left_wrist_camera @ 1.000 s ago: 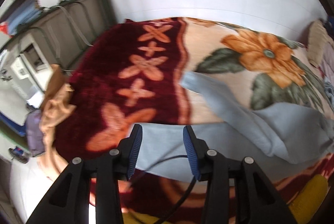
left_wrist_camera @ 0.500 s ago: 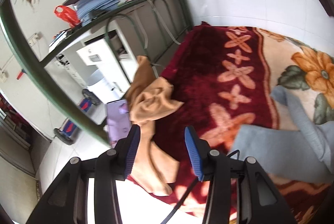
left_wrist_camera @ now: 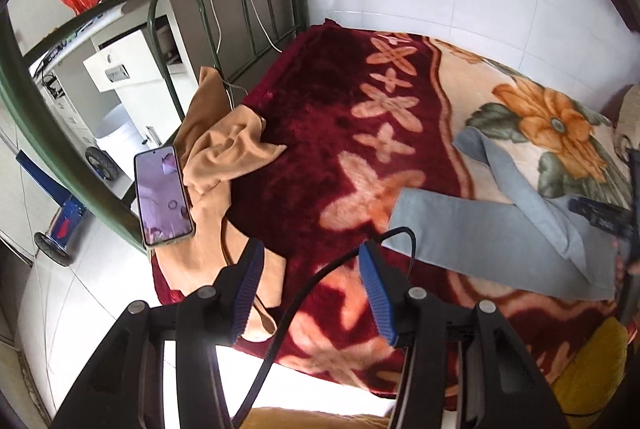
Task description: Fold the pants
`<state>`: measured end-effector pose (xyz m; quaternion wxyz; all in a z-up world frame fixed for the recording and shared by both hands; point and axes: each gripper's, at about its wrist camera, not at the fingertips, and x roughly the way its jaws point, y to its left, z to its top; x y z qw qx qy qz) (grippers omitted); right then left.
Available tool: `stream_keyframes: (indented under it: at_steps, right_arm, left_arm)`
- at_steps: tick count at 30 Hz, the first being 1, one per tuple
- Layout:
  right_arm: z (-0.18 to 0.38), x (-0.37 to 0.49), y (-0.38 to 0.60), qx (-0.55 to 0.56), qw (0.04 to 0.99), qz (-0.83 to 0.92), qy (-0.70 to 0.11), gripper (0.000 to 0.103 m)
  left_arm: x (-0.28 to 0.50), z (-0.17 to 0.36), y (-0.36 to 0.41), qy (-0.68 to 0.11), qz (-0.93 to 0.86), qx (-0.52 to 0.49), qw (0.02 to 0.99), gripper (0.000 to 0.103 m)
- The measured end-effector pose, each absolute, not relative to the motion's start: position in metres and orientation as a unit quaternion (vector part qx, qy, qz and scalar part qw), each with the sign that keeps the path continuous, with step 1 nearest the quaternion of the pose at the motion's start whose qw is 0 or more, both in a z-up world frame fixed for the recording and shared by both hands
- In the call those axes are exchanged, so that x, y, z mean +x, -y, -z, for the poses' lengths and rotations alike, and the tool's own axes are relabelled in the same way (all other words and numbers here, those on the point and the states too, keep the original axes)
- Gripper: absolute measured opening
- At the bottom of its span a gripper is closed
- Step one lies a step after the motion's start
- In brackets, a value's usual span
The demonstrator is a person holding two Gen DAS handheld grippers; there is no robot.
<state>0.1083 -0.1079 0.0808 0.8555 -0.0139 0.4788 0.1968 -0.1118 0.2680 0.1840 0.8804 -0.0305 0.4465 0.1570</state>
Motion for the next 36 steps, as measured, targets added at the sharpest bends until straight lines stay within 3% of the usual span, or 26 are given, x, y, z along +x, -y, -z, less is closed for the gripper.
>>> stream_keyframes:
  at_steps: [6,9,15,17,18,19,22,30,36]
  right_arm:
    - [-0.055,0.159,0.08,-0.001,0.839,-0.189,-0.511,0.044]
    - [-0.045,0.175,0.07,0.016,0.832,-0.188,-0.522,0.044]
    - [-0.02,0.183,0.041,-0.017,0.813,-0.182,-0.553,0.043]
    - [-0.022,0.179,0.043,-0.011,0.823,-0.177,-0.539,0.035]
    - [-0.023,0.179,0.046,-0.003,0.826,-0.174,-0.536,0.016]
    - [-0.024,0.179,0.049,0.003,0.827,-0.172,-0.535,0.006]
    - [-0.041,0.172,0.06,0.038,0.836,-0.196,-0.511,0.006]
    - [-0.101,0.119,0.021,0.01,0.844,-0.296,-0.448,0.006]
    - [-0.081,0.068,-0.04,-0.073,0.822,-0.347,-0.445,0.006]
  left_arm:
    - [-0.139,-0.215,-0.3,-0.46,-0.178,-0.017,0.87,0.052]
    - [-0.148,-0.227,-0.314,-0.474,-0.181,-0.01,0.862,0.06]
    - [-0.142,-0.209,-0.306,-0.481,-0.135,-0.03,0.866,0.061]
    - [-0.128,-0.188,-0.296,-0.488,-0.123,-0.037,0.864,0.061]
    - [-0.121,-0.177,-0.292,-0.492,-0.116,-0.042,0.862,0.061]
    - [-0.115,-0.169,-0.289,-0.493,-0.113,-0.044,0.861,0.061]
    - [-0.095,-0.143,-0.276,-0.498,-0.107,-0.045,0.859,0.061]
    - [-0.05,-0.095,-0.264,-0.512,-0.079,-0.082,0.852,0.061]
    - [-0.024,-0.079,-0.27,-0.513,-0.088,-0.105,0.847,0.061]
